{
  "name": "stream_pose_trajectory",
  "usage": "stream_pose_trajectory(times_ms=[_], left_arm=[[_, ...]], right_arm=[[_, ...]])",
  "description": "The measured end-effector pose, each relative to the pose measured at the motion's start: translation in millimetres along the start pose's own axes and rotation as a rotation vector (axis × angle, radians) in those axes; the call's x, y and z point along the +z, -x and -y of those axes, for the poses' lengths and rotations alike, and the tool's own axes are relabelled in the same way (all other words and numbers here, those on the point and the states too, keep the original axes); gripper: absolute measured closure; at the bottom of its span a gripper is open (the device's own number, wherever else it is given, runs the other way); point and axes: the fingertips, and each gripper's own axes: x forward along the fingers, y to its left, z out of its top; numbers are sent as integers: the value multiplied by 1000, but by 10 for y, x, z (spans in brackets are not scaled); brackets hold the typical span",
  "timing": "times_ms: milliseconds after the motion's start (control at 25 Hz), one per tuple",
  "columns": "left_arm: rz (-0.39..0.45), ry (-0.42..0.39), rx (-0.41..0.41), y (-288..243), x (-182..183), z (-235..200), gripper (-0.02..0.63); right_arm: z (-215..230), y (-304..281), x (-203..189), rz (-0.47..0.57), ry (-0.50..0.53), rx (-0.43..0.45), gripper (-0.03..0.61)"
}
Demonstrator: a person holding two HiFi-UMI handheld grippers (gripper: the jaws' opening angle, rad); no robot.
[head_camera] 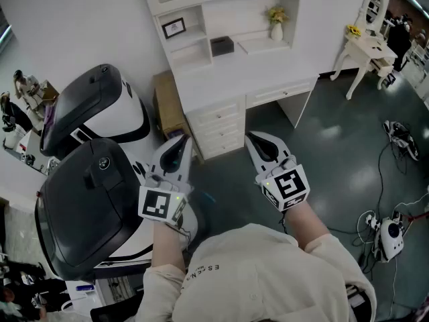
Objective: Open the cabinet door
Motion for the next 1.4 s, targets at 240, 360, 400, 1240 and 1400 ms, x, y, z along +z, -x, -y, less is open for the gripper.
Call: stream_pose_trajectory(times_ms=[240,360,400,1240,1400], left_arm=[[-6,5,-5,-53,4,53,611],[-10,3,0,-62,-3,80,611],[-12,2,0,-68,-8,93,611],[-47,-16,30,-628,-171,191,403],[-41,-12,16,-871,-294,5,403]], right_arm=[[51,18,5,3,-2,1,563],[66,31,-8,3,-3,10,563],[73,37,-16,2,-4,11,563],[686,30,-189,-3,-31,-23,563],[854,-248,-323,-19,-31,-31,563]])
